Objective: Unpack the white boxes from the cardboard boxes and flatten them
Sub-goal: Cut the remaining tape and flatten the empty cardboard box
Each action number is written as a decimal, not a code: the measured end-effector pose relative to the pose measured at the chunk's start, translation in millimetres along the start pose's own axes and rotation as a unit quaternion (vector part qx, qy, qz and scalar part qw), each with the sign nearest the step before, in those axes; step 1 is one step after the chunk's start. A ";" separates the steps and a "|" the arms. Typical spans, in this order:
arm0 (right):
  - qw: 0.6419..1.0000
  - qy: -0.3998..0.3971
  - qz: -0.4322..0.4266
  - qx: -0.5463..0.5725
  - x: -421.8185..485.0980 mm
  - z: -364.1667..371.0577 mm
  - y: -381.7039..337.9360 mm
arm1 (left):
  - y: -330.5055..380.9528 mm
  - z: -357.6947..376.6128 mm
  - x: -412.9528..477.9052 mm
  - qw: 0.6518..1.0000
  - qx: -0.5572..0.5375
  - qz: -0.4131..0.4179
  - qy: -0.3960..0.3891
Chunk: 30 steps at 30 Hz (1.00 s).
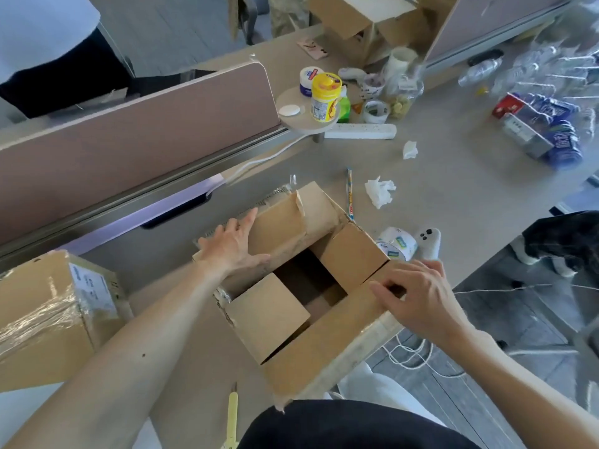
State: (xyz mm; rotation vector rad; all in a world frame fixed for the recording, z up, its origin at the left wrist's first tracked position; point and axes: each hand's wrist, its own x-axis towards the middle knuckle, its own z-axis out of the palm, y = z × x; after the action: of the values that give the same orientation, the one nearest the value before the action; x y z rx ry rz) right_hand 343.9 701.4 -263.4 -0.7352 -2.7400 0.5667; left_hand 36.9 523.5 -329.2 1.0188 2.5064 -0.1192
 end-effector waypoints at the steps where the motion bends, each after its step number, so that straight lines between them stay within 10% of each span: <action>1: 0.999 -0.025 0.022 -0.008 -6.1 1.1 4.2 | 0.0 0.4 0.6 1.000 0.000 -0.005 -0.003; 7: 0.975 -0.181 0.115 -0.058 -13.7 22.9 15.6 | 10.2 0.3 -6.8 1.000 0.018 -0.015 0.004; 17: 0.967 -0.206 0.101 -0.112 44.1 63.5 -7.9 | 53.3 -1.0 -13.5 0.998 0.053 -0.016 0.011; 30: 0.967 -0.203 0.108 -0.111 47.9 70.6 -7.4 | 2.4 -96.7 -10.9 0.953 -0.299 0.024 -0.035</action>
State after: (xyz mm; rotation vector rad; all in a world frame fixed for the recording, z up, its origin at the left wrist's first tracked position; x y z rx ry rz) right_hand 277.0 699.1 -316.9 -1.0878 -3.1608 0.5059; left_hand 11.0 541.0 -237.0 0.7948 2.2259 0.5743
